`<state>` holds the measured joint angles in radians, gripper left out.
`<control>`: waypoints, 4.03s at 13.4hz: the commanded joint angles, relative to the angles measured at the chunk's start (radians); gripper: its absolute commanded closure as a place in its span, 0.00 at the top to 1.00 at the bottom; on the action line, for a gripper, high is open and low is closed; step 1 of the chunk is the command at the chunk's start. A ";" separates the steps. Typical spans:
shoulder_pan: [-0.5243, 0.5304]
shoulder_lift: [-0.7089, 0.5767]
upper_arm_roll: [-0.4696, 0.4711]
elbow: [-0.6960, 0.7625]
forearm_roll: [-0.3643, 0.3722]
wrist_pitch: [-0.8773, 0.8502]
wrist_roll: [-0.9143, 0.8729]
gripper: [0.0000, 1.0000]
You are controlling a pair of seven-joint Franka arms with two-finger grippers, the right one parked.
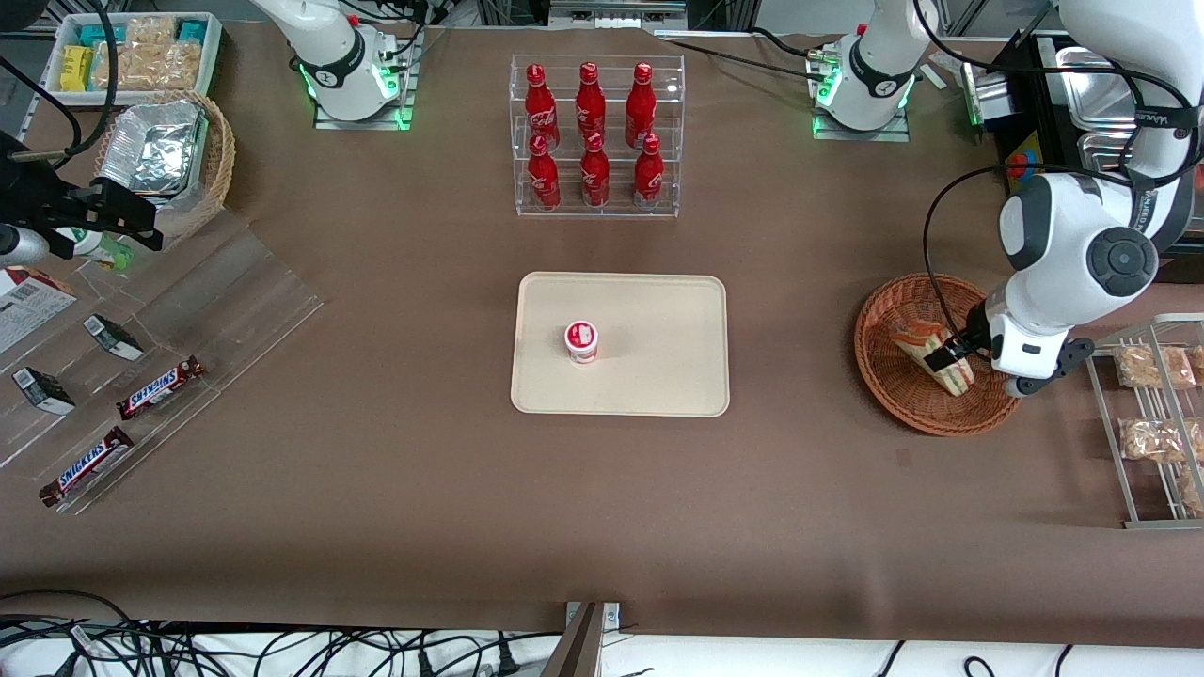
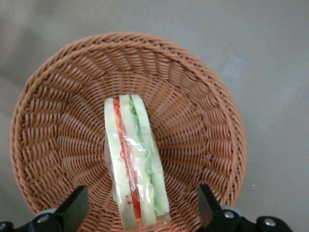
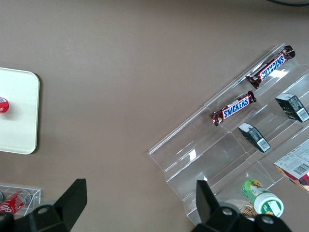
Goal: Place sandwich from basket to tray
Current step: 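Lower the open left gripper around the sandwich and close it, then lift the held sandwich up out of the basket, then carry the sandwich with the left gripper over the cream tray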
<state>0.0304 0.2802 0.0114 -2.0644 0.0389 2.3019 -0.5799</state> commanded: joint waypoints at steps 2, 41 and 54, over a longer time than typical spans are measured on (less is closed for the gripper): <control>0.002 -0.042 -0.001 -0.091 0.001 0.070 -0.034 1.00; -0.020 -0.023 -0.184 0.503 -0.105 -0.558 0.296 0.06; -0.191 0.056 -0.338 0.501 -0.086 -0.490 0.254 0.07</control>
<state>-0.1240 0.2979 -0.3301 -1.5950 -0.0589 1.8079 -0.2870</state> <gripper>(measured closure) 0.837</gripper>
